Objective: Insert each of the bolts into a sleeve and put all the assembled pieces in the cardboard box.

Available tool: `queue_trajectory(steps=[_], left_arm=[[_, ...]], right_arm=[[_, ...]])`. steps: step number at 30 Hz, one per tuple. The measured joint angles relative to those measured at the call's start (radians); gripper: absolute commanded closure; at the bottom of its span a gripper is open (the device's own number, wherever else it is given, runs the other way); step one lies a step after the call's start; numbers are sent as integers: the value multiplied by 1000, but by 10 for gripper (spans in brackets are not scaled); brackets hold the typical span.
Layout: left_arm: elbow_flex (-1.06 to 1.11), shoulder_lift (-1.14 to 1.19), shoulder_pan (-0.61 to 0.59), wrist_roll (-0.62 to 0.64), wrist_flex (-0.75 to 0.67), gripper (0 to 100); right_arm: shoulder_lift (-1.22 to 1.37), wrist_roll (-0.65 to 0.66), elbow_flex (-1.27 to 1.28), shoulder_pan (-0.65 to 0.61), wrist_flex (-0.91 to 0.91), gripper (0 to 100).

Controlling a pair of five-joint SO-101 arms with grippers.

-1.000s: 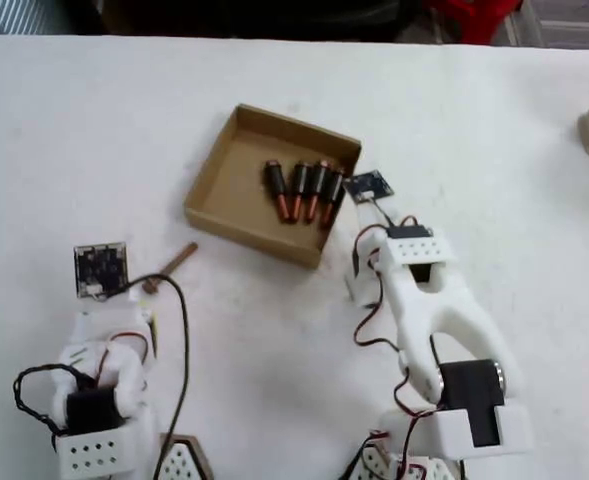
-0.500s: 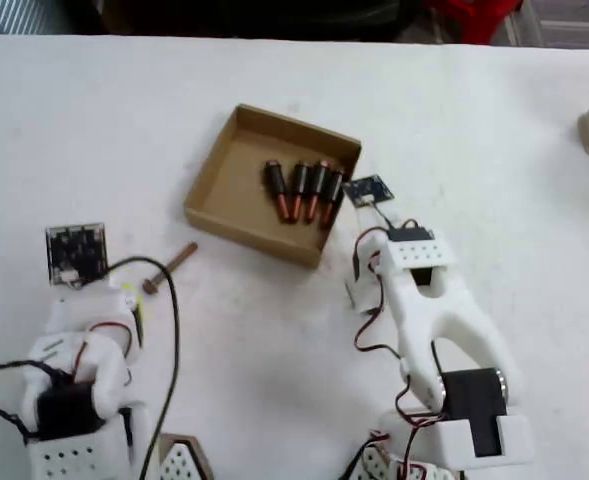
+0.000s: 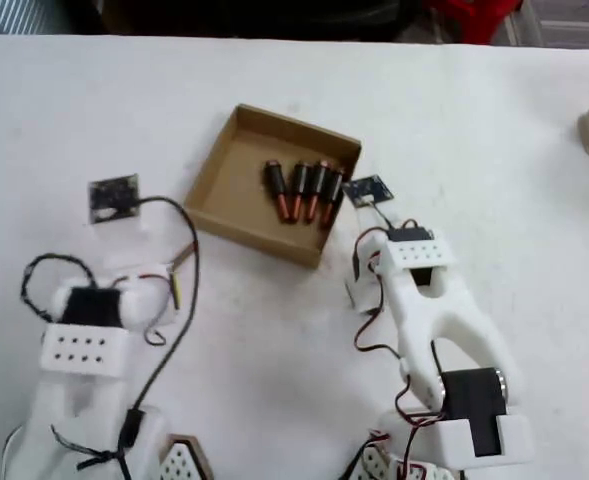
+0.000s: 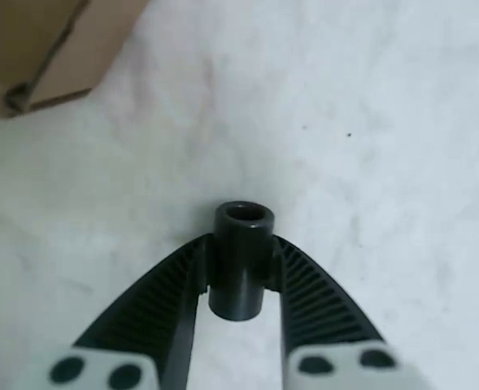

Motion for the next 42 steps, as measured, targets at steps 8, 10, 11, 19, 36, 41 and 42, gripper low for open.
queue_trajectory(steps=[8,10,11,19,36,41,42], left_arm=[[0,133,137,114,-117,921],[0,187,137,135,-147,923],[0,218,137,144,-166,924],[0,443,91,163,-316,924],[-261,861,-198,178,-430,924],[-384,961,-230,184,-430,924],[-410,979,-233,186,-430,924]], right_arm=[[0,0,0,0,0,981],[0,0,0,0,0,981],[0,0,0,0,0,981],[0,0,0,0,0,981],[0,0,9,0,0,981],[0,0,9,0,0,981],[0,0,9,0,0,981]])
